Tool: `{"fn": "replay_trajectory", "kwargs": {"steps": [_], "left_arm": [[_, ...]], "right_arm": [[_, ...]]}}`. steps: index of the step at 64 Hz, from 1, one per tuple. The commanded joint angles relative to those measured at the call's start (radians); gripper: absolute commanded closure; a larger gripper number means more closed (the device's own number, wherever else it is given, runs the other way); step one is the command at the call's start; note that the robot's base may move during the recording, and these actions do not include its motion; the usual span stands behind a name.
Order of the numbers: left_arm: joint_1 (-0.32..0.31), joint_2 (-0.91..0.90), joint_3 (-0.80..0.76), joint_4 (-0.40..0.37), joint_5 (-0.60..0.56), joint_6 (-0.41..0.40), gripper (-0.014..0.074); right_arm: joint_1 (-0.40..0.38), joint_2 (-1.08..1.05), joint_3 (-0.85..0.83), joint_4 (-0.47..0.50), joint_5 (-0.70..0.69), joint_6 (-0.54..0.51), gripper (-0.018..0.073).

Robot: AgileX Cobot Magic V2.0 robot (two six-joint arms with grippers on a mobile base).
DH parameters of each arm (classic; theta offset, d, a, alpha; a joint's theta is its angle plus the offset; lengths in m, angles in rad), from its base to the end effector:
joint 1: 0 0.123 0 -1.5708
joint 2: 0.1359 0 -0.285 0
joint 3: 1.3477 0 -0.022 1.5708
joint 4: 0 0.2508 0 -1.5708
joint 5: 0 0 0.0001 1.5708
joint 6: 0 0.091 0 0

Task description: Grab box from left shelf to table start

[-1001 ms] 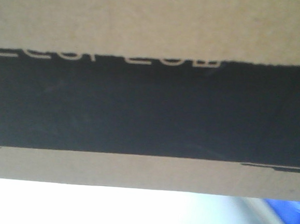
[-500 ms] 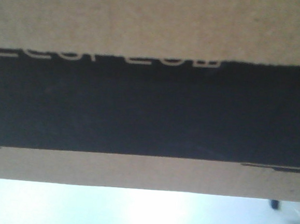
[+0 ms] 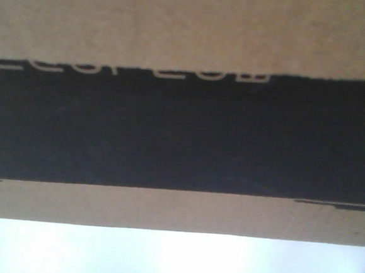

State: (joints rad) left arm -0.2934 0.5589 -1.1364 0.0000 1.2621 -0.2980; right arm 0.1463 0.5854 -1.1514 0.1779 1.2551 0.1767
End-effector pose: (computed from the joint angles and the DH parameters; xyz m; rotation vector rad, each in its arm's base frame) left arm 0.0384 -0.0116 0.4262 -0.0050 2.1880 -0.3374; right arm 0.0432 0.0218 0.4306 -0.0038 2.1858 0.3993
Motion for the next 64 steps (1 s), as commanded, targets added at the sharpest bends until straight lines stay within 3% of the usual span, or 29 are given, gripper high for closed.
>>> {"fn": "replay_trajectory", "kwargs": {"steps": [1, 64], "left_arm": [[0.001, -0.005, -0.037, -0.038, 0.076, -0.037, 0.0610], [0.001, -0.005, -0.037, -0.038, 0.076, -0.037, 0.0610]], "right_arm": [[-0.007, 0.004, -0.026, -0.047, 0.025, -0.004, 0.0537], [-0.007, 0.004, -0.026, -0.047, 0.025, -0.004, 0.0537]]}}
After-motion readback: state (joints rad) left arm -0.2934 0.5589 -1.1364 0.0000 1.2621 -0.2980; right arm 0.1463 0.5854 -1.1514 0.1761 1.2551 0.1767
